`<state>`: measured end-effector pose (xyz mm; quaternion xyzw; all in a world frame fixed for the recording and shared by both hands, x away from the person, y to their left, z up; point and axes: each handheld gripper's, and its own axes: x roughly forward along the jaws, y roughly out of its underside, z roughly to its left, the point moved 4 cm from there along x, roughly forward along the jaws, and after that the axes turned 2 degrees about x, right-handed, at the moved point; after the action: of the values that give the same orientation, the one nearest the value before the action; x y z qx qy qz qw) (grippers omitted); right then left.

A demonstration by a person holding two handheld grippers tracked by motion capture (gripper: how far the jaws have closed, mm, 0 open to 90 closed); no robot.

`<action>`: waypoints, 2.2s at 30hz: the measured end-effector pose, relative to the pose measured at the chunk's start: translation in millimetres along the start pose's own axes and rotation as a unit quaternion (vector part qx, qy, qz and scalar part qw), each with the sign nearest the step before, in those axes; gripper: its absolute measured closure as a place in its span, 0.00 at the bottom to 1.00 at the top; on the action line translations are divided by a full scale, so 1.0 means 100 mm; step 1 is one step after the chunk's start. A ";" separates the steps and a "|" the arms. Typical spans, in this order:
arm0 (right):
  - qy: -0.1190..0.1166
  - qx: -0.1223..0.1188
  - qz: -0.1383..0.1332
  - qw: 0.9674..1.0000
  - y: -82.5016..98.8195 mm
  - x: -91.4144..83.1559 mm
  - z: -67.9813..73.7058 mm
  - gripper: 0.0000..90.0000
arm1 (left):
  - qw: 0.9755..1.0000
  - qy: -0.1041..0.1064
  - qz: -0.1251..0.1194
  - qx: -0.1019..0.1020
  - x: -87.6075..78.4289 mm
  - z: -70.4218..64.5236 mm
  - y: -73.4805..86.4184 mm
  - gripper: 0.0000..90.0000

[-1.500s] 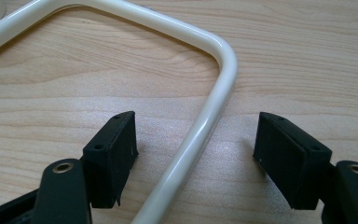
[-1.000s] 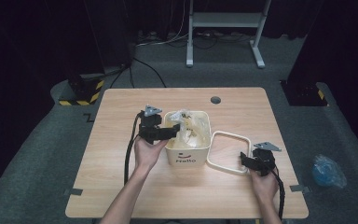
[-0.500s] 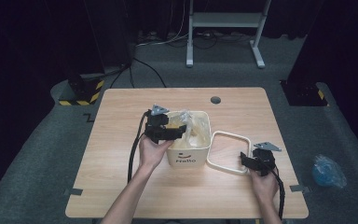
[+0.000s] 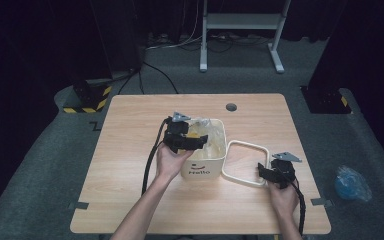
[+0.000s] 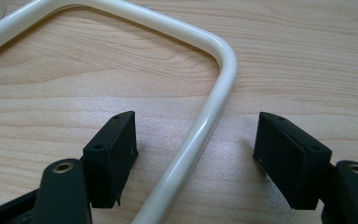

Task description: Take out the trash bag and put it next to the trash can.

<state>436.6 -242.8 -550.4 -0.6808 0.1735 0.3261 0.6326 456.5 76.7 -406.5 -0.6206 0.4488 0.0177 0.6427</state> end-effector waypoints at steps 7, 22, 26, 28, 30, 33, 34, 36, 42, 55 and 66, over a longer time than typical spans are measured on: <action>0.000 0.000 0.000 1.000 0.00 0.00 0.00 0.33 | 1.000 0.006 0.004 -0.004 0.04 -0.05 -0.04 0.17; 0.000 -0.001 -0.001 1.000 0.00 0.00 0.00 0.33 | 0.999 0.004 0.031 0.006 0.19 -0.16 -0.12 0.17; 0.000 -0.001 -0.001 1.000 0.00 0.00 0.00 0.33 | 0.999 -0.002 0.038 0.008 0.21 -0.16 -0.14 0.17; 0.000 0.000 0.000 1.000 0.00 0.00 0.00 0.33 | 0.999 -0.005 0.038 0.011 0.21 -0.18 -0.16 0.17; 0.000 -0.001 -0.001 1.000 0.00 0.00 0.00 0.33 | 0.999 -0.007 0.038 0.017 0.21 -0.20 -0.18 0.17; 0.000 -0.001 -0.001 1.000 0.00 0.00 0.00 0.33 | 0.999 -0.008 0.039 0.026 0.23 -0.23 -0.21 0.17; 0.000 0.000 0.000 1.000 0.00 0.00 0.00 0.33 | 0.999 -0.007 0.040 0.031 0.24 -0.24 -0.21 0.17; 0.000 0.000 0.000 1.000 0.00 0.00 0.00 0.33 | 0.998 -0.015 0.044 0.041 0.26 -0.24 -0.21 0.19; 0.000 -0.001 -0.001 1.000 0.00 0.00 0.00 0.33 | 0.998 -0.009 0.048 0.038 0.30 -0.26 -0.21 0.19; 0.000 0.000 0.000 1.000 0.00 0.00 0.00 0.33 | 0.997 -0.009 0.058 0.041 0.38 -0.32 -0.25 0.21; 0.000 0.000 0.000 1.000 0.00 0.00 0.00 0.33 | 0.996 -0.014 0.070 0.049 0.45 -0.37 -0.26 0.30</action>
<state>436.6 -242.9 -550.4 -0.6809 0.1734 0.3261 0.6325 478.4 16.6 -407.0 -0.5553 0.4821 0.0496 0.6758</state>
